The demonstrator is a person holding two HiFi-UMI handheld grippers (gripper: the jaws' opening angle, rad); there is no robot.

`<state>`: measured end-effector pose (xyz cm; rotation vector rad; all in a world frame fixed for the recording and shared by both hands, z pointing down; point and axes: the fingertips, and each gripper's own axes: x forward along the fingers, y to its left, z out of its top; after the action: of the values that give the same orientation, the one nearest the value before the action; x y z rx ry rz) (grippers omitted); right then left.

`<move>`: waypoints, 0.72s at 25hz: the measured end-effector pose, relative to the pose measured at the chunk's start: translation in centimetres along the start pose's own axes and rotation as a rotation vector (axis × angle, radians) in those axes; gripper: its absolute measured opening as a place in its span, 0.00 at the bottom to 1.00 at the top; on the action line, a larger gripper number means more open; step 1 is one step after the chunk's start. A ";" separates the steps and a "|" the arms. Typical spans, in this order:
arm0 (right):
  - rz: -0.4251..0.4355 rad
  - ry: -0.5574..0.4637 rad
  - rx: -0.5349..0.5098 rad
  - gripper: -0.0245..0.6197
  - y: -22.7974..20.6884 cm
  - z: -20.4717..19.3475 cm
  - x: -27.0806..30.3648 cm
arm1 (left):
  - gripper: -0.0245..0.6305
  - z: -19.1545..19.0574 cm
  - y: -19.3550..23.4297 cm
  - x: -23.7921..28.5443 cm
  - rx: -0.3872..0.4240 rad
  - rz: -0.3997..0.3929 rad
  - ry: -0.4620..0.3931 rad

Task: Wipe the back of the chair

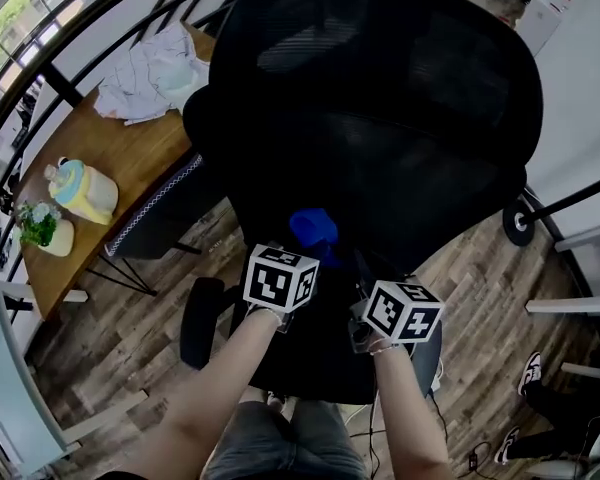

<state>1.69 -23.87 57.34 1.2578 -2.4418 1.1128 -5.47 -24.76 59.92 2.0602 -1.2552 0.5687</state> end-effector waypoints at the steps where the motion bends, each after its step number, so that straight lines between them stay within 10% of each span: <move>1: 0.007 0.003 -0.004 0.09 0.4 0.0 0.2 | 0.22 0.0 0.5 -0.3 -0.006 0.008 -0.004; 18: 0.124 0.067 -0.054 0.09 7.4 -1.2 5.1 | 0.22 -0.1 8.9 -4.6 -0.135 0.136 -0.095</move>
<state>-7.31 -23.53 56.60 1.0492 -2.5108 1.0918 -15.48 -24.74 59.68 1.9199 -1.4570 0.4387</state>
